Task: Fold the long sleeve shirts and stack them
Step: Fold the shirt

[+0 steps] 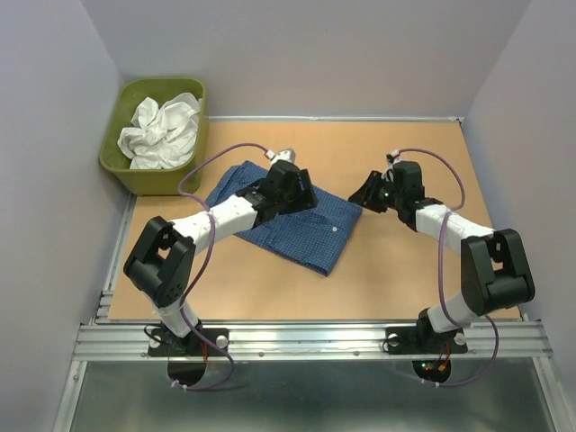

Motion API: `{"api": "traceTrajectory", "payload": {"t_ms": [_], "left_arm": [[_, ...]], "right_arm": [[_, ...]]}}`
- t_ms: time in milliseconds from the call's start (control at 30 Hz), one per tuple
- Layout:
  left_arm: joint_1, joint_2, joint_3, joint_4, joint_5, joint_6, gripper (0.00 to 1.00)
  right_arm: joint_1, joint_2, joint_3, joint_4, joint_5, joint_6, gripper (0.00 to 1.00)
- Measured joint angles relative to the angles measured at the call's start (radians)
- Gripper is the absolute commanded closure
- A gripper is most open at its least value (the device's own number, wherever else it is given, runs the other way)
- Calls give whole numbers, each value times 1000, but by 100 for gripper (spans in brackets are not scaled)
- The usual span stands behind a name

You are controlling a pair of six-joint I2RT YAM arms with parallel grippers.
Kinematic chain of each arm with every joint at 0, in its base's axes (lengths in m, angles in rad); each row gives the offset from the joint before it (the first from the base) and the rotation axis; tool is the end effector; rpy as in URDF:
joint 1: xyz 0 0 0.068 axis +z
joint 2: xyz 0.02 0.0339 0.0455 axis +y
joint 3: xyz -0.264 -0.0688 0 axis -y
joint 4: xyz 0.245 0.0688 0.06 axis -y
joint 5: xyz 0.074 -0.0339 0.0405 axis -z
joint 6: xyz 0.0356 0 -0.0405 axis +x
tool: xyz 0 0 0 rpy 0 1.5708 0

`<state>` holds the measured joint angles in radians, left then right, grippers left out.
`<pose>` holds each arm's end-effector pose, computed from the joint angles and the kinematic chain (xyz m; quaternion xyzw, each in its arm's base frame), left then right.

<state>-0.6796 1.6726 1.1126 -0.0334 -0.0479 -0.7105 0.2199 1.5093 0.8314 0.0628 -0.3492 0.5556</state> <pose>0.2944 -0.2357 0.2356 -0.0249 0.8824 -0.2843 0.3740 0.3096 0.0817 0.2081 0.0673 0.8755 0.3140 0.3609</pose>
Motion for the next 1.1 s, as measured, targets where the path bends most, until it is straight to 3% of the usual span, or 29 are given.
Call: {"api": "traceTrajectory", "payload": {"t_ms": [167,200,500,667,867,1100], "left_arm": [[-82,-3,80,78,89,-5,44],[-89,3,84,100,111,-7,51],[-62,188,39,225,145,-11,76],[13,209,-80,263,157,-32,77],[69,202,-117,320,189,-39,75],[69,202,-122,333,195,-38,75]], "right_arm": [[-16,26,-51,177,-99,116,67],[-19,42,-67,219,-118,138,67],[-60,295,-169,502,-217,258,72],[-90,313,-208,584,-229,274,73],[-111,304,-223,601,-265,272,71],[-63,155,-204,589,-378,290,65]]}}
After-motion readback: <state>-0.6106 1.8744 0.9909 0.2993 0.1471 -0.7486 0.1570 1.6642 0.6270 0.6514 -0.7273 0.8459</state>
